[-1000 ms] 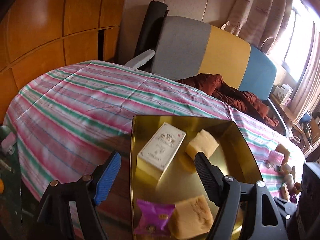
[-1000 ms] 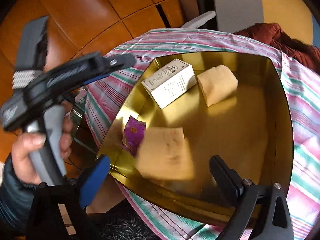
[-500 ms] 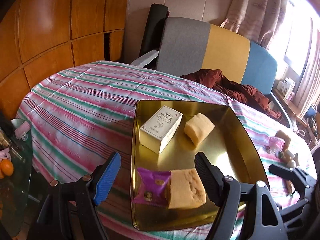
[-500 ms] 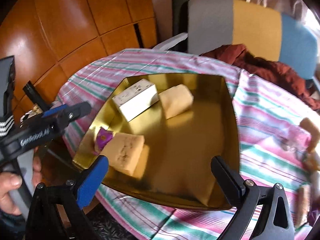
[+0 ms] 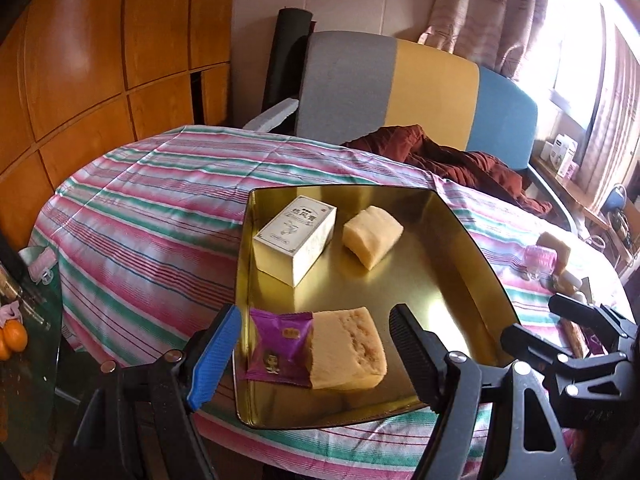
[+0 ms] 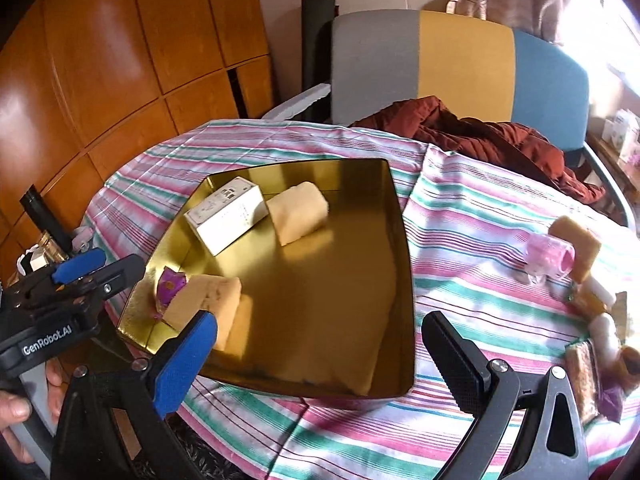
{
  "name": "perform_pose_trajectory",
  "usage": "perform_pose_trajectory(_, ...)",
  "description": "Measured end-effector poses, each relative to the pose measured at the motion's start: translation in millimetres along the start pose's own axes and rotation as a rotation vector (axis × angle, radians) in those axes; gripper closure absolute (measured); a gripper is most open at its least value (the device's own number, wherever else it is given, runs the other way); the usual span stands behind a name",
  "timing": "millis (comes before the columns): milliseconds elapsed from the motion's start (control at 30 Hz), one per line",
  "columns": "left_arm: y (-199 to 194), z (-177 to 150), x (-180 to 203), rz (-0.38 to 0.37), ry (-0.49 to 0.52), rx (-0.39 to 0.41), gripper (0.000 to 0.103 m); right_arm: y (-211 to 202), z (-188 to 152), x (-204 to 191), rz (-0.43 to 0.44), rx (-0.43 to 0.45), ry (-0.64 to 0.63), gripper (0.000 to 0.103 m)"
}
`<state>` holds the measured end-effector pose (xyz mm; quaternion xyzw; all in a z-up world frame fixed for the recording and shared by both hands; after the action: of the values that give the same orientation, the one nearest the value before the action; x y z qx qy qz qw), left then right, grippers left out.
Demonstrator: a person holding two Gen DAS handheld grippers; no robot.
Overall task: Organize objects
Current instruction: 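Move both grippers back toward the pile of items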
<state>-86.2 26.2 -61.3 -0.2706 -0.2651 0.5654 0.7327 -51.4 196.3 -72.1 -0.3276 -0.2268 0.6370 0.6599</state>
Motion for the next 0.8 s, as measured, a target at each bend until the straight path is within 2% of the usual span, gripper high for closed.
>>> perform_pose_trajectory(200,-1.7,-2.3,10.0,-0.013,0.020,-0.005,0.025,-4.8,-3.8,12.3,-0.019,0.005,0.022,0.000)
perform_pose_trajectory(533,-3.5,-6.0,24.1,-0.081,0.031,-0.012,0.025,-7.6,-10.5,36.7,-0.069,0.002,0.054,0.000)
perform_pose_trajectory(800,0.1,-8.9,42.5,-0.145,0.050,-0.044,0.025,-21.1,-19.0,96.8,-0.145,0.001,0.159,0.000)
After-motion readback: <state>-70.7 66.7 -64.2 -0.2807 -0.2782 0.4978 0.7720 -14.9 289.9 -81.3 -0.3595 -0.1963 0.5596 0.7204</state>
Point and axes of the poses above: each gripper's, at about its wrist camera, not at the fingertips, and y roughly the way its jaws point, x to its right, z to its top, the point moved 7 cm from there along y, roughly the way its jaws point, and after that the axes turned 1 degree about x, right-handed, at the moved point
